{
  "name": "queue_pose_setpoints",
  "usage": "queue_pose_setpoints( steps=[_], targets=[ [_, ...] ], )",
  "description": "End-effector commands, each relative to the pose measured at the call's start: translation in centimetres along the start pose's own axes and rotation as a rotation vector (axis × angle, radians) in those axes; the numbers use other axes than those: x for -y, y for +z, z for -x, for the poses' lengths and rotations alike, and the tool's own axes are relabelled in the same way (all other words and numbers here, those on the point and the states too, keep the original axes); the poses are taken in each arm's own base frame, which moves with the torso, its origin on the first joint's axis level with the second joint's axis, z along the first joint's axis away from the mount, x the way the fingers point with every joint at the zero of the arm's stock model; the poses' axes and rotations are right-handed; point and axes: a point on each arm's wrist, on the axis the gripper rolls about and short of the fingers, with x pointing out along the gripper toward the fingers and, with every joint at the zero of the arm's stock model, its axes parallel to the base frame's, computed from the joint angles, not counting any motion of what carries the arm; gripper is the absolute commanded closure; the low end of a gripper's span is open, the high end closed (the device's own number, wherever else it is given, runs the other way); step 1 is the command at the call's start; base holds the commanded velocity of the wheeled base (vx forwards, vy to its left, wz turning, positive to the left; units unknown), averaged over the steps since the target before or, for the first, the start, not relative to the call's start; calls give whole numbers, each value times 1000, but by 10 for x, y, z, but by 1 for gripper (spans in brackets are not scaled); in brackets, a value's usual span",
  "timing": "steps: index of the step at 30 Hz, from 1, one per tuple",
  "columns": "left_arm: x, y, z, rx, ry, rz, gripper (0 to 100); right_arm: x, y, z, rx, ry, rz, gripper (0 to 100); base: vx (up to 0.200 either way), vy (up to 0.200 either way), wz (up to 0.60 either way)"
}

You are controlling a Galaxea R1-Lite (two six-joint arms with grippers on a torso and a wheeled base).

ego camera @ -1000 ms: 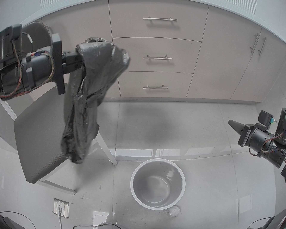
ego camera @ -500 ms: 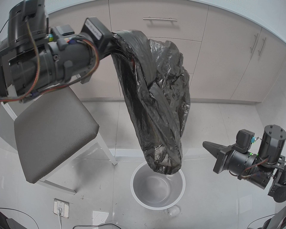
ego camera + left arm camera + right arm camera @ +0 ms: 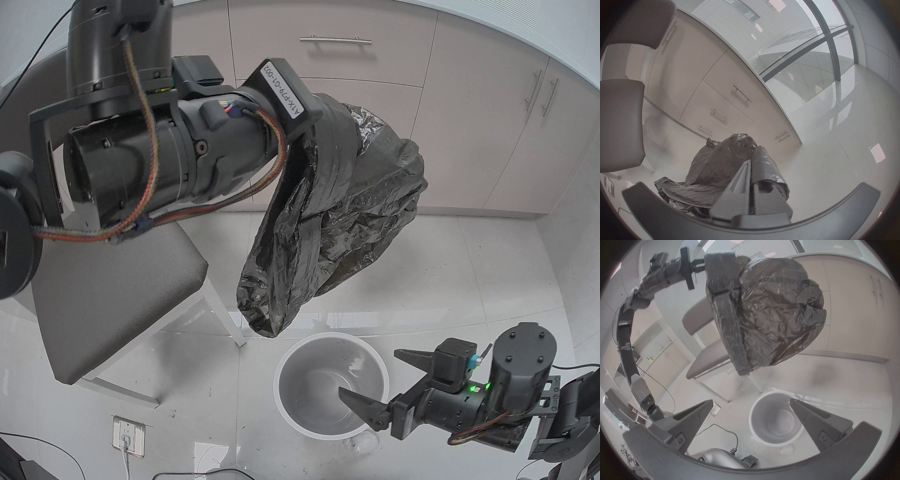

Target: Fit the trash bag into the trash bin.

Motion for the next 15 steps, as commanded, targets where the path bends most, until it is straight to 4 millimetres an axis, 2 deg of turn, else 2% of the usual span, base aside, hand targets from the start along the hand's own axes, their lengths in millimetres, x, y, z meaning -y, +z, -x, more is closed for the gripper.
queue_pose_setpoints(
  steps=[1,6,11,15],
  targets=[
    [0,-2,-4,0,9,6,100,-16,-15,-33,-58,-28,28,0,0,0,0],
    [3,4,-2,54,41,26,100,-26,-21,-59,4,-57,22,0,0,0,0],
    [4,8,3,100,70,33,100,-28,-27,-80,96,-148,-4,0,0,0,0],
    [5,11,6,108,65,35,100,-27,-31,-85,118,-179,-10,0,0,0,0]
  ],
)
